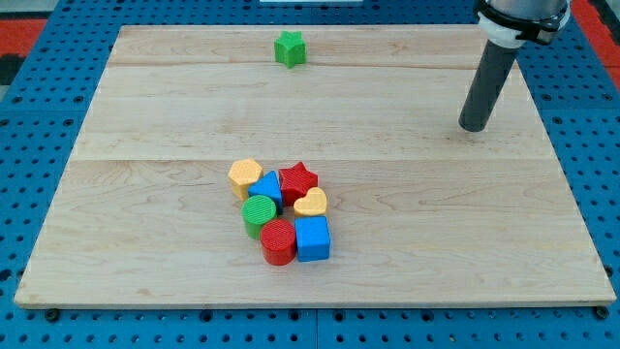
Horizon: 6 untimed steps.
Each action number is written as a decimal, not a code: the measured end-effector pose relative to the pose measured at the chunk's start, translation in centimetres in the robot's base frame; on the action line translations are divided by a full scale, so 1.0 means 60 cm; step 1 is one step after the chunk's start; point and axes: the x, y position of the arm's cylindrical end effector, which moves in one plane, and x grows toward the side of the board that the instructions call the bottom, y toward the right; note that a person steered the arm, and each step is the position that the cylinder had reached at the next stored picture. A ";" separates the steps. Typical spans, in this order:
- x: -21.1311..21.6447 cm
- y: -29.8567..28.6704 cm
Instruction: Place the arm towards the bottom right of the board
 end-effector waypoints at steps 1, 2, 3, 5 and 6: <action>0.000 0.000; 0.026 0.014; 0.075 0.014; 0.145 0.012; 0.213 -0.020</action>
